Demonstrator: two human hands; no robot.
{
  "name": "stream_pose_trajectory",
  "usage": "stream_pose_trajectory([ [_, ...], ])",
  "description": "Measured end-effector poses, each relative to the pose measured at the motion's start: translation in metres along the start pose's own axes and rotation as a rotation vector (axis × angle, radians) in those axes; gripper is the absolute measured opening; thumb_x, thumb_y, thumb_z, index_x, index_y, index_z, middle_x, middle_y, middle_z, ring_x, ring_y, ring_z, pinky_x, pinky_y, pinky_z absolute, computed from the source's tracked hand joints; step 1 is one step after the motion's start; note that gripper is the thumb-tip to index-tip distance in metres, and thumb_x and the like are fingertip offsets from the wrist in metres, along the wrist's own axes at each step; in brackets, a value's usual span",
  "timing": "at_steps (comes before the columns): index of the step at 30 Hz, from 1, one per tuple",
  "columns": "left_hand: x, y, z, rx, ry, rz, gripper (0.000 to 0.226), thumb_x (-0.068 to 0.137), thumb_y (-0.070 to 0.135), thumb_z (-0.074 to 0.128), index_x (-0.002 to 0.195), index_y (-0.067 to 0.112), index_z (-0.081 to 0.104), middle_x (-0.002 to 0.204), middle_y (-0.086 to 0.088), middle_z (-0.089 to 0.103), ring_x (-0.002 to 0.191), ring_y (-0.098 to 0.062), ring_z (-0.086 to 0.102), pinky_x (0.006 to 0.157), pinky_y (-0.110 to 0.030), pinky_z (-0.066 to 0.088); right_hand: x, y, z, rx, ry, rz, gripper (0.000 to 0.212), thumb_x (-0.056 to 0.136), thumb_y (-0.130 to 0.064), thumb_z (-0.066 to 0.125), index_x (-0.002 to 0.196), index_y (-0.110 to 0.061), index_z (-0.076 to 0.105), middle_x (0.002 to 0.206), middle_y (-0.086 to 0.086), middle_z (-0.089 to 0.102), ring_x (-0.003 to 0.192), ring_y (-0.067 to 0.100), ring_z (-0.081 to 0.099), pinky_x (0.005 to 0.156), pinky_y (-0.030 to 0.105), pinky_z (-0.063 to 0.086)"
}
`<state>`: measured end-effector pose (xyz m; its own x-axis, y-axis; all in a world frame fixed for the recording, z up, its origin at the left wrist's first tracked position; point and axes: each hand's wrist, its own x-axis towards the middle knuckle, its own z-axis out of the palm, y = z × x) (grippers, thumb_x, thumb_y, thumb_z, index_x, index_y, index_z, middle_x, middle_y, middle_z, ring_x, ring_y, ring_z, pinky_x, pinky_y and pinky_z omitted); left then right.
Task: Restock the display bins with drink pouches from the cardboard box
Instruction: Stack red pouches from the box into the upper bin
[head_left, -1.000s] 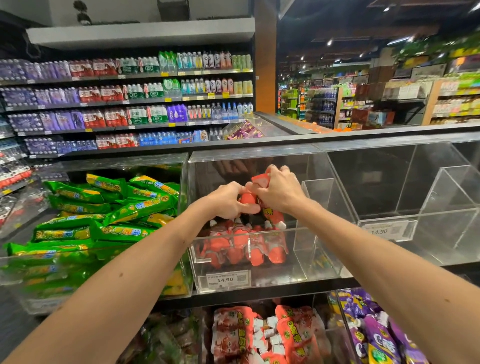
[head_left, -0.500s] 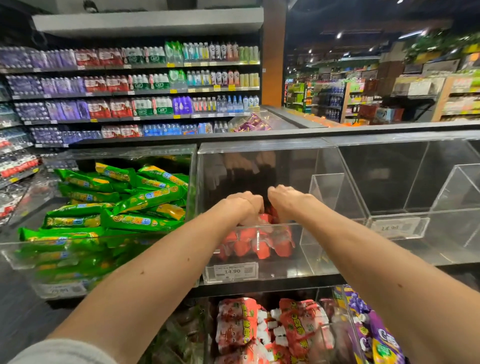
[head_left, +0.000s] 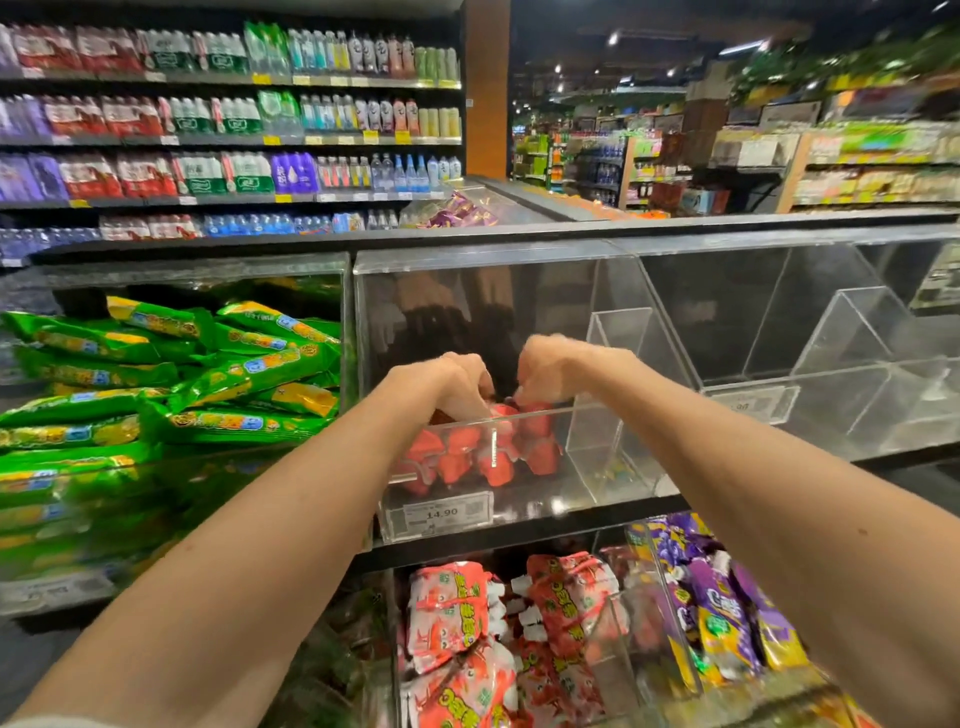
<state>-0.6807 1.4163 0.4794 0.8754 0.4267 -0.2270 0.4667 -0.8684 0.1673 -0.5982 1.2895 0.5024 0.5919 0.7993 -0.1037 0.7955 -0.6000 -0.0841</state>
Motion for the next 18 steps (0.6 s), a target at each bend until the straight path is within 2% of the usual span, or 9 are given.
stream_pose_trajectory([
  [2, -0.013, 0.002, -0.008, -0.080, 0.166, 0.069, 0.056, 0.074, 0.055, 0.077, 0.122, 0.028, 0.065, 0.121, 0.001, 0.064, 0.107, -0.020, 0.062, 0.096, -0.037, 0.051, -0.013, -0.001, -0.011, 0.093, 0.137, -0.007, 0.025, 0.091, -0.019, 0.058, 0.108, -0.010, 0.073, 0.105, 0.010, 0.072, 0.090, 0.028, 0.066, 0.075, 0.031, 0.054],
  [4, -0.037, 0.008, -0.018, -0.225, 0.339, 0.135, 0.026, 0.082, 0.040, 0.076, 0.103, 0.025, 0.071, 0.099, 0.001, 0.072, 0.092, -0.016, 0.068, 0.084, -0.029, 0.054, -0.033, -0.001, -0.021, 0.221, 0.267, -0.044, 0.025, 0.090, -0.021, 0.057, 0.108, -0.014, 0.072, 0.110, 0.010, 0.071, 0.104, 0.031, 0.065, 0.091, 0.038, 0.054],
  [6, -0.070, 0.019, -0.026, -0.340, 0.486, 0.180, 0.013, 0.084, 0.034, 0.075, 0.092, 0.024, 0.071, 0.083, 0.005, 0.071, 0.078, -0.010, 0.067, 0.070, -0.022, 0.051, -0.063, -0.001, -0.027, 0.259, 0.417, -0.124, 0.026, 0.089, -0.031, 0.062, 0.112, -0.021, 0.067, 0.111, 0.005, 0.071, 0.106, 0.028, 0.063, 0.092, 0.039, 0.051],
  [7, -0.089, 0.027, -0.028, -0.353, 0.550, 0.209, 0.014, 0.084, 0.035, 0.075, 0.091, 0.024, 0.070, 0.080, 0.007, 0.069, 0.075, -0.007, 0.065, 0.068, -0.020, 0.049, -0.081, 0.002, -0.028, 0.266, 0.488, -0.167, 0.030, 0.088, -0.037, 0.063, 0.115, -0.022, 0.065, 0.110, 0.001, 0.071, 0.104, 0.026, 0.063, 0.089, 0.038, 0.051],
  [9, -0.121, 0.046, -0.023, -0.299, 0.677, 0.278, 0.020, 0.083, 0.039, 0.075, 0.095, 0.025, 0.069, 0.084, 0.008, 0.067, 0.078, -0.006, 0.063, 0.073, -0.021, 0.049, -0.121, 0.014, -0.024, 0.288, 0.611, -0.241, 0.041, 0.086, -0.047, 0.064, 0.120, -0.024, 0.061, 0.108, -0.002, 0.069, 0.099, 0.023, 0.063, 0.083, 0.037, 0.051],
  [12, -0.160, 0.082, -0.001, -0.207, 0.798, 0.313, 0.025, 0.081, 0.038, 0.074, 0.103, 0.027, 0.068, 0.095, 0.009, 0.064, 0.089, -0.010, 0.060, 0.082, -0.026, 0.045, -0.181, 0.053, -0.004, 0.336, 0.686, -0.297, 0.048, 0.082, -0.050, 0.065, 0.124, -0.026, 0.058, 0.111, -0.002, 0.063, 0.104, 0.023, 0.060, 0.086, 0.039, 0.049],
  [15, -0.184, 0.143, 0.034, -0.187, 0.811, 0.300, 0.031, 0.076, 0.043, 0.072, 0.104, 0.031, 0.068, 0.099, 0.014, 0.058, 0.094, -0.006, 0.055, 0.083, -0.018, 0.038, -0.239, 0.114, 0.032, 0.419, 0.766, -0.304, 0.048, 0.078, -0.048, 0.065, 0.119, -0.025, 0.062, 0.111, -0.003, 0.064, 0.102, 0.022, 0.063, 0.086, 0.040, 0.052],
  [18, -0.191, 0.226, 0.084, -0.150, 0.769, 0.385, 0.040, 0.079, 0.048, 0.071, 0.113, 0.028, 0.065, 0.108, 0.012, 0.054, 0.100, -0.011, 0.053, 0.087, -0.024, 0.039, -0.299, 0.198, 0.078, 0.500, 0.799, -0.233, 0.052, 0.077, -0.052, 0.061, 0.117, -0.020, 0.065, 0.111, -0.002, 0.066, 0.099, 0.024, 0.065, 0.084, 0.037, 0.053],
])
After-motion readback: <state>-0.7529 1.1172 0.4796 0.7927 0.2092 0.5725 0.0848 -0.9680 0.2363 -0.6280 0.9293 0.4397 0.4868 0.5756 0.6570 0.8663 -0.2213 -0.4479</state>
